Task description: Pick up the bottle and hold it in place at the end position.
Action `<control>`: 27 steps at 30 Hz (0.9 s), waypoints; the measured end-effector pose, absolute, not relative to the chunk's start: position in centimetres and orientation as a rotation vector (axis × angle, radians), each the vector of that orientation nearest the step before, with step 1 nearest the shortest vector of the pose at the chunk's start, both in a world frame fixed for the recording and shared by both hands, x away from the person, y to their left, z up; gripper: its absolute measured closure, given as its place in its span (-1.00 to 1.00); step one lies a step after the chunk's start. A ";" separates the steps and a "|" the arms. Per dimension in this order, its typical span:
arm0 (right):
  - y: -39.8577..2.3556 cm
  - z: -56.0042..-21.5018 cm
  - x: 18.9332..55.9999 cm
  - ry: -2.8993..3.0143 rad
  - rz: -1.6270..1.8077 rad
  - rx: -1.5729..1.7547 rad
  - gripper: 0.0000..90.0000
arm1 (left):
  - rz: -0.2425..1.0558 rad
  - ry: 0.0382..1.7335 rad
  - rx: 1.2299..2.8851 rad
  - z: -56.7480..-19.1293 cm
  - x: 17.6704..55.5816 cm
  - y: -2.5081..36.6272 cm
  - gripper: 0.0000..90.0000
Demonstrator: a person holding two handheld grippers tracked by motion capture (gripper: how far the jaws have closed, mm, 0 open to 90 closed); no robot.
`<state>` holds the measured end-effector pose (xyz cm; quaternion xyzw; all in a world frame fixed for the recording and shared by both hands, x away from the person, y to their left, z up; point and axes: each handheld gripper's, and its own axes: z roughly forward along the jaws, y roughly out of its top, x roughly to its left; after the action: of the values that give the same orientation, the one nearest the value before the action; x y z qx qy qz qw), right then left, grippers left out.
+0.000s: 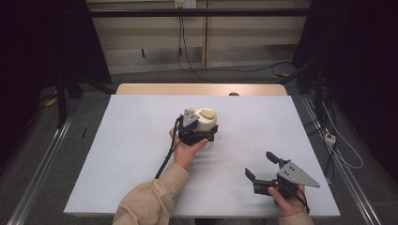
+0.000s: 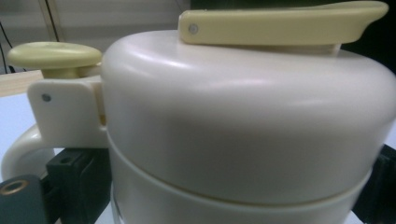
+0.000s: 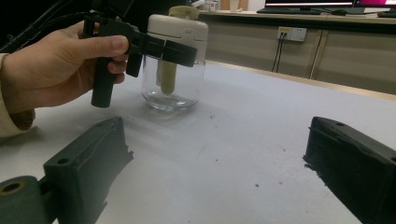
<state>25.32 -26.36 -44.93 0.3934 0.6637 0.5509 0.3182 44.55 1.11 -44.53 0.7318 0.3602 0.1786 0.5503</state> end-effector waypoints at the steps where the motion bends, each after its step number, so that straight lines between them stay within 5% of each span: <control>1: -26.4 -44.9 25.3 1.746 1.450 1.036 -0.90 | 0.420 0.858 1.728 -44.6 44.6 1.1 -0.87; 27: -26.2 -44.9 25.4 1.754 1.455 1.031 -0.89 | 0.469 0.806 1.737 -44.9 44.5 0.3 -0.87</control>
<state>25.39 -26.24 -44.95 0.3912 0.6657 0.5520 0.3147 44.47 0.28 -44.88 0.7346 0.3409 0.1982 0.5522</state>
